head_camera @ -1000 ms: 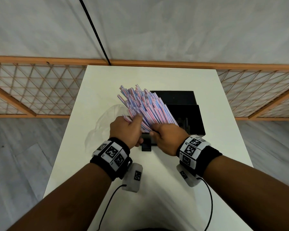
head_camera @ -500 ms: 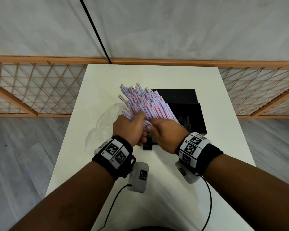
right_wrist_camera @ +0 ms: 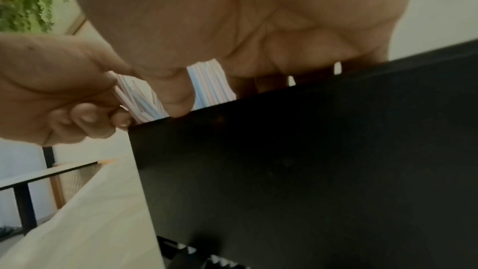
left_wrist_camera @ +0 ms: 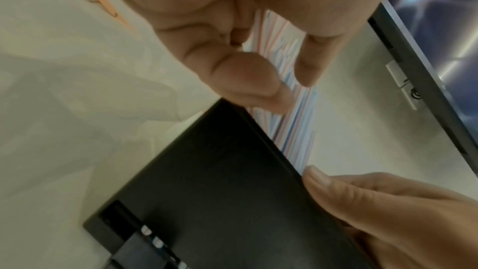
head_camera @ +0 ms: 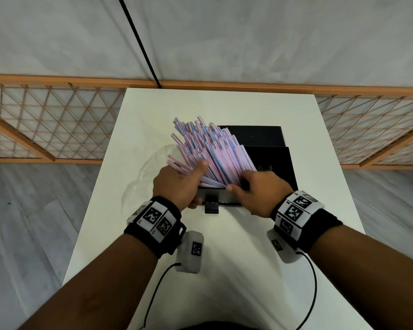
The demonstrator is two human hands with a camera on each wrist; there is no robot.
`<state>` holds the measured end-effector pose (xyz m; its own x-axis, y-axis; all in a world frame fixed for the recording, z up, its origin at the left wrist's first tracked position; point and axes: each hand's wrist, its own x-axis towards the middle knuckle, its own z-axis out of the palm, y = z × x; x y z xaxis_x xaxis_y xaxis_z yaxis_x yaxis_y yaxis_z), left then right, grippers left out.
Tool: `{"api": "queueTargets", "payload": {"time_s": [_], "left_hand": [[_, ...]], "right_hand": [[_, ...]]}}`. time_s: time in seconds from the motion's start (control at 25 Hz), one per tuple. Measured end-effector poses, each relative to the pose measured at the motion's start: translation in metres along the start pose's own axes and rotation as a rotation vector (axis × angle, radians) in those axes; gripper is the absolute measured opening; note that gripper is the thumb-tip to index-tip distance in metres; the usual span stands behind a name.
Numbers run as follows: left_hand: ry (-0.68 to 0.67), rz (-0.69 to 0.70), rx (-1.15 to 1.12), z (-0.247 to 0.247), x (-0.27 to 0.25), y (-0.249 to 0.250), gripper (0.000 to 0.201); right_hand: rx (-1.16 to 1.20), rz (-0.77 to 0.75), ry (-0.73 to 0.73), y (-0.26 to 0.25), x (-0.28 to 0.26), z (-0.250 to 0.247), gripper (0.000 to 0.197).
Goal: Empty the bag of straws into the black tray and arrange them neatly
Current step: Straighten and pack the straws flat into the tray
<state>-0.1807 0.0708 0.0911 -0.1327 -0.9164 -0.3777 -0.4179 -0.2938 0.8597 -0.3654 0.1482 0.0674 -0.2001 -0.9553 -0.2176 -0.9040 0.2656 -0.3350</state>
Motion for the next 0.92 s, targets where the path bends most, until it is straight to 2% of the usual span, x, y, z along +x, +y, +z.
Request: {"api": "queueTargets", "payload": {"time_s": [0.12, 0.28, 0.32, 0.44, 0.56, 0.64, 0.72, 0.8, 0.92], "left_hand": [[-0.003, -0.012, -0.044, 0.003, -0.001, 0.004, 0.041], [-0.018, 0.008, -0.048, 0.003, -0.003, 0.004, 0.055], [-0.022, 0.002, -0.066, 0.003, -0.002, 0.004, 0.056], [-0.068, -0.031, -0.083, 0.005, 0.000, 0.006, 0.050], [-0.099, -0.032, -0.050, 0.013, -0.001, 0.008, 0.043], [-0.095, -0.030, -0.048, 0.019, 0.001, 0.008, 0.039], [-0.077, -0.034, -0.110, 0.022, 0.001, 0.009, 0.037], [-0.090, -0.042, -0.180, 0.021, 0.000, 0.009, 0.045], [-0.090, 0.047, -0.015, 0.010, -0.004, 0.005, 0.065]], "right_hand": [[0.127, -0.137, 0.000, -0.008, 0.005, 0.004, 0.031], [0.098, -0.051, -0.008, -0.007, 0.008, 0.004, 0.038], [0.115, -0.074, -0.030, -0.007, 0.010, 0.005, 0.037], [0.137, -0.170, -0.080, -0.011, 0.015, 0.007, 0.036], [0.038, -0.126, -0.199, -0.012, 0.021, 0.005, 0.045], [0.035, -0.159, -0.265, -0.016, 0.021, 0.005, 0.039], [0.103, -0.221, -0.230, -0.018, 0.020, 0.001, 0.024], [0.116, -0.268, -0.145, -0.016, 0.019, -0.005, 0.018], [0.097, -0.258, -0.066, -0.007, 0.013, -0.012, 0.021]]}}
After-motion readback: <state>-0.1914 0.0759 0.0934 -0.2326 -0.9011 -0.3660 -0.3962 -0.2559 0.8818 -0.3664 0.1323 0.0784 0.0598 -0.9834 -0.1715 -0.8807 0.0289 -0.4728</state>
